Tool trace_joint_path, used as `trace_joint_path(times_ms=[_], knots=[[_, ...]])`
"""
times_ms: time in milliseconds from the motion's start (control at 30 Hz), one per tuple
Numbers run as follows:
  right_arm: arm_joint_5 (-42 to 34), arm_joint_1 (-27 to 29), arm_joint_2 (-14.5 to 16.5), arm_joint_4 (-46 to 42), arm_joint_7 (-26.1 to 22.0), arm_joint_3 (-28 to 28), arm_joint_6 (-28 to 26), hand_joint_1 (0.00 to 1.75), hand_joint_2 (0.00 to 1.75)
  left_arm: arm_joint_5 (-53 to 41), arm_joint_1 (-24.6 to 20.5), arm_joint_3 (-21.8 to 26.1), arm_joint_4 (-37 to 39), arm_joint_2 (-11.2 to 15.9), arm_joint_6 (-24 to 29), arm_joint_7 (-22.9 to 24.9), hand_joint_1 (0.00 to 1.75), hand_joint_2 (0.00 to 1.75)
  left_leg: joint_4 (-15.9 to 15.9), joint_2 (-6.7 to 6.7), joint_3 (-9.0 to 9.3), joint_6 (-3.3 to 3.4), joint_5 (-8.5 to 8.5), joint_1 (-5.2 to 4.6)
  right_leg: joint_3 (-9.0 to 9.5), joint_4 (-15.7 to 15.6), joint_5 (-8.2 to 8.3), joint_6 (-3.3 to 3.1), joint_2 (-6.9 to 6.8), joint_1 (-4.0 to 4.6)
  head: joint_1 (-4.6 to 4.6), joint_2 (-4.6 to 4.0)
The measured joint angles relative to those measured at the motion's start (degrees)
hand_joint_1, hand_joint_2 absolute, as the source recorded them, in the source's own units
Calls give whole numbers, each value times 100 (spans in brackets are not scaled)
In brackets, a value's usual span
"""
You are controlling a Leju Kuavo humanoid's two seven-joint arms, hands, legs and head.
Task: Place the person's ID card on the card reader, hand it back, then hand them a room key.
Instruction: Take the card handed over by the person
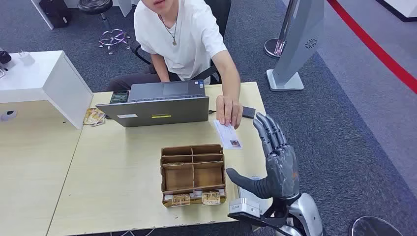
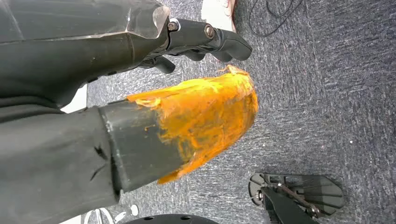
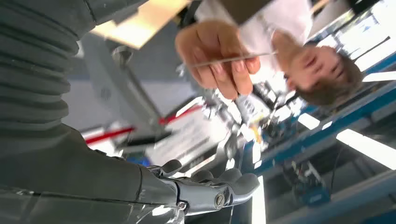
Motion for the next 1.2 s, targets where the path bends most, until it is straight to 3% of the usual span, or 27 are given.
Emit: trace_joint_path(times_ms=[367, 1200], knots=[[2666, -252, 211, -33, 1137, -112, -195, 0, 175, -111, 2, -21, 0, -1, -83, 73, 0, 0, 0, 0, 0, 0, 1, 0, 0, 0, 0, 0, 0, 0, 0, 0], [2717, -172, 440, -293, 816, -656, -195, 0, 175, -159, 7, -36, 0, -2, -95, 127, 0, 0, 1, -1, 0, 0, 0, -1, -1, 0, 0, 1, 0, 0, 0, 0]])
